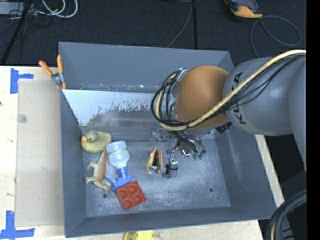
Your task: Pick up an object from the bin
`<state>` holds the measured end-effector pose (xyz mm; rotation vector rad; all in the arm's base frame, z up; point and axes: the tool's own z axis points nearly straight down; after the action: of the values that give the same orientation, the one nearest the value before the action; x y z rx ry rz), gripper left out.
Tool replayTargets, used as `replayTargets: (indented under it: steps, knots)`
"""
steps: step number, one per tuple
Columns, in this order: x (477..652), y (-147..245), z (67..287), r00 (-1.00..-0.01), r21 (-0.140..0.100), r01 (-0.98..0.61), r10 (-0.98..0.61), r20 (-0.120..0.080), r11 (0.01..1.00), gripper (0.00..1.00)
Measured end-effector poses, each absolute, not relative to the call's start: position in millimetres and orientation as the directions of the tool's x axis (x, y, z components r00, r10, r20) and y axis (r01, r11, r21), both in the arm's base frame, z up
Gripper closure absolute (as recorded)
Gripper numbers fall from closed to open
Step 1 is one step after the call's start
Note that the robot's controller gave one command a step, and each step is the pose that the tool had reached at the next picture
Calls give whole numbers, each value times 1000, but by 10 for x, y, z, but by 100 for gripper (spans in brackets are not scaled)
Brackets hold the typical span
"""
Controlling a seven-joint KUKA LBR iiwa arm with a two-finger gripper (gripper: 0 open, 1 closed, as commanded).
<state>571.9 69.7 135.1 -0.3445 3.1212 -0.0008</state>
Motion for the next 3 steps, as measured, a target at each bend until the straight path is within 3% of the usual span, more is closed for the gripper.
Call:
replayTargets:
  steps: [1,3]
  knots:
    - [5753,494,730,-963,3,-271,-271,4,963,100]
    - [5746,492,754,-962,3,-271,-271,6,962,100]
